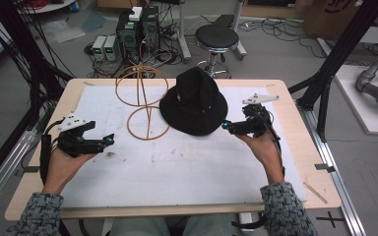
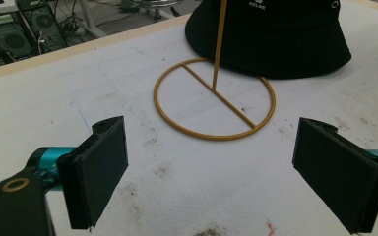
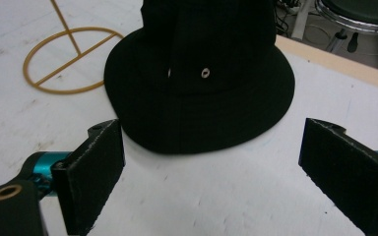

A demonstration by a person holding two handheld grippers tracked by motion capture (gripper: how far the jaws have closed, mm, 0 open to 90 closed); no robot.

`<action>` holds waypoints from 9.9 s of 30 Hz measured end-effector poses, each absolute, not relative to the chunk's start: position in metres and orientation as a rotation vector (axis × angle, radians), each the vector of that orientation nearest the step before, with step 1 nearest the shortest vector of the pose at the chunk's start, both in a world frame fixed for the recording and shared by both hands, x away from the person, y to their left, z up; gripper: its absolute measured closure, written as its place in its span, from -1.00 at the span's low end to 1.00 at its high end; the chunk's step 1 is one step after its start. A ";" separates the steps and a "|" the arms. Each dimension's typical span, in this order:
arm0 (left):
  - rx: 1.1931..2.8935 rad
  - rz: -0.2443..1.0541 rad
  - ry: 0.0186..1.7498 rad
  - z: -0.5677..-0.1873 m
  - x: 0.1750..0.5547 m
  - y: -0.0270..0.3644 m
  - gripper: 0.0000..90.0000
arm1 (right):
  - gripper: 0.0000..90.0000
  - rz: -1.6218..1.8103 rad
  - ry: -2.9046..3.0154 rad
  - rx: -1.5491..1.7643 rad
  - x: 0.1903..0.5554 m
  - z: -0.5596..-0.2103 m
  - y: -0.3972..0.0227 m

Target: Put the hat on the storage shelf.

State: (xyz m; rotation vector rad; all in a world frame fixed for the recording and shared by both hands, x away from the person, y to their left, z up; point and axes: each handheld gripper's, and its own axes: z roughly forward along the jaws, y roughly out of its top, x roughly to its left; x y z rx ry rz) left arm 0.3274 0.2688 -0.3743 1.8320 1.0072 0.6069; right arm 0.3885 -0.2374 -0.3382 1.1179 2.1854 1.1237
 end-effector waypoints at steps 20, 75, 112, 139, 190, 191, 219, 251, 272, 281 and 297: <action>1.817 0.601 1.000 -0.372 0.327 0.268 -0.69 | -0.74 1.243 2.145 1.193 0.489 -0.322 -0.210; 1.813 0.625 1.026 -0.372 0.310 0.283 -0.69 | -0.58 1.551 1.877 1.254 0.554 -0.334 -0.158; 1.806 0.625 1.019 -0.371 0.309 0.284 -0.69 | 0.16 1.479 1.922 1.227 0.557 -0.346 -0.144; 1.804 0.620 1.003 -0.370 0.309 0.284 -0.69 | 0.94 1.375 1.872 1.136 0.547 -0.326 -0.156; 1.798 0.644 1.014 -0.369 0.292 0.295 -0.68 | 0.97 1.909 1.376 0.962 0.508 -0.220 -0.258; 1.792 0.647 1.021 -0.370 0.290 0.296 -0.68 | 0.97 1.921 1.369 0.949 0.508 -0.217 -0.258; 1.768 0.702 1.099 -0.379 0.258 0.324 -0.68 | 0.97 2.211 1.411 0.792 0.518 -0.196 -0.212; 1.747 0.741 1.152 -0.377 0.236 0.343 -0.68 | 0.97 2.402 1.710 0.616 0.529 -0.198 -0.115; 1.751 0.730 1.130 -0.375 0.243 0.339 -0.68 | 0.96 2.287 1.960 0.546 0.522 -0.213 -0.071; 1.757 0.724 1.120 -0.374 0.246 0.337 -0.68 | 0.96 2.279 2.008 0.567 0.521 -0.229 -0.060; 1.756 0.708 1.102 -0.374 0.254 0.332 -0.68 | 0.94 2.123 2.152 0.565 0.519 -0.243 -0.034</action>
